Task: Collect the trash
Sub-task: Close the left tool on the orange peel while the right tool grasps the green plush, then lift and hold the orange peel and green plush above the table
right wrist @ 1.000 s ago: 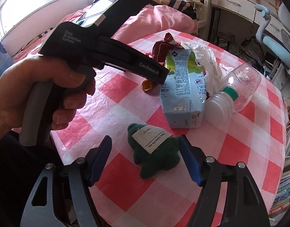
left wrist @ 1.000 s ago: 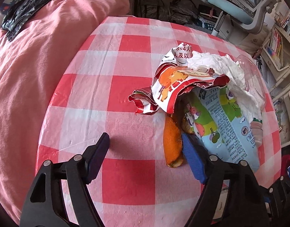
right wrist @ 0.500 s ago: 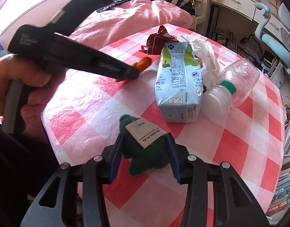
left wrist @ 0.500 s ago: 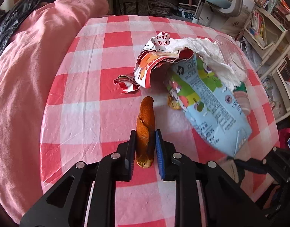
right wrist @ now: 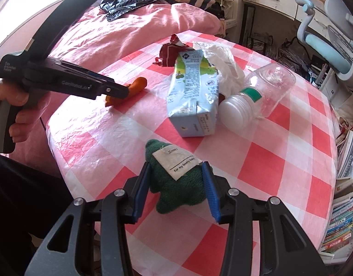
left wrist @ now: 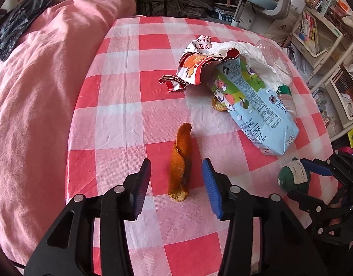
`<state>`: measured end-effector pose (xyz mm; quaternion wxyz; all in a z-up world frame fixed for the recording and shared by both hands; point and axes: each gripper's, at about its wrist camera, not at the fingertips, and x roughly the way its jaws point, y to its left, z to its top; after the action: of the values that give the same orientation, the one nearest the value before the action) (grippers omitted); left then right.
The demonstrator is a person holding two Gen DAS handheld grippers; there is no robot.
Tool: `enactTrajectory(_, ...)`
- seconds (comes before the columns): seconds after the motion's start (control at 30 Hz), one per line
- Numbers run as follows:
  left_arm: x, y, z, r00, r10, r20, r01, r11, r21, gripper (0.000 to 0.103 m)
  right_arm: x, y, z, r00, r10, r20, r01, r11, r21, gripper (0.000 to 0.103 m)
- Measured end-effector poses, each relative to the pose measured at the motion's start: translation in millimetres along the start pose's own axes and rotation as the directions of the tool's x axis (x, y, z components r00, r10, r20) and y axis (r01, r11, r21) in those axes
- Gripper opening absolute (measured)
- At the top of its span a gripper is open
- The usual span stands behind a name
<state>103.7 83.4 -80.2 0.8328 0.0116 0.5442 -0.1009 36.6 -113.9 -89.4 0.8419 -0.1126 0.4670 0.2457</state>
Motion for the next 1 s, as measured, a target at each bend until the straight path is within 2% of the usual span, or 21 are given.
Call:
enactTrajectory(0.07, 1, -5, -1, 0.999, 0.034, 0.010, -0.034, 0.999, 0.017, 0.054, 0, -4, 0, 1.000, 0.001, -0.003, -0.001, 1.000, 0.008, 0.045)
enactTrajectory(0.2, 10, -15, 0, 0.996, 0.087, 0.010, -0.088, 0.995, 0.043, 0.053, 0, -6, -1, 1.000, 0.001, -0.008, -0.001, 1.000, 0.020, 0.050)
enactTrajectory(0.23, 15, -17, 0, 0.996, 0.090, 0.002, -0.090, 0.995, 0.053, 0.047, 0, -6, -1, 1.000, 0.000, -0.010, 0.000, 1.000, 0.020, 0.054)
enactTrajectory(0.27, 18, -20, -1, 0.995, 0.095, -0.002, -0.095, 0.993, 0.067, 0.030, 2, -6, -2, 1.000, 0.002, -0.017, -0.001, 1.000, 0.020, 0.056)
enactTrajectory(0.3, 17, -23, -1, 0.994, 0.106, 0.008, -0.106, 0.991, 0.079, 0.019, 4, -6, -2, 1.000, 0.003, -0.028, -0.002, 1.000, 0.020, 0.060)
enactTrajectory(0.4, 6, -30, -4, 0.997, 0.071, 0.028, -0.073, 0.995, 0.073, 0.019, 7, -4, -4, 0.999, 0.004, -0.044, -0.004, 1.000, 0.006, 0.059)
enactTrajectory(0.43, -1, -32, -5, 0.997, 0.063, 0.048, -0.066, 0.996, 0.064, 0.019, 8, -3, -5, 0.999, 0.005, -0.048, -0.005, 1.000, 0.001, 0.048)
enactTrajectory(0.53, -29, -33, -10, 0.993, 0.005, 0.119, -0.006, 1.000, 0.010, 0.019, 6, 0, -5, 0.999, 0.007, -0.041, -0.007, 1.000, -0.008, 0.043)
enactTrajectory(0.73, -62, -34, -26, 0.975, -0.020, 0.221, 0.033, 0.998, -0.055, 0.019, 1, 4, -7, 1.000, -0.020, -0.024, 0.020, 0.999, -0.027, 0.042)
enactTrajectory(1.0, -64, -28, -22, 0.969, -0.023, 0.245, 0.048, 0.994, -0.094, 0.019, 4, 13, -10, 0.998, -0.055, -0.030, 0.053, 0.996, -0.071, 0.042)
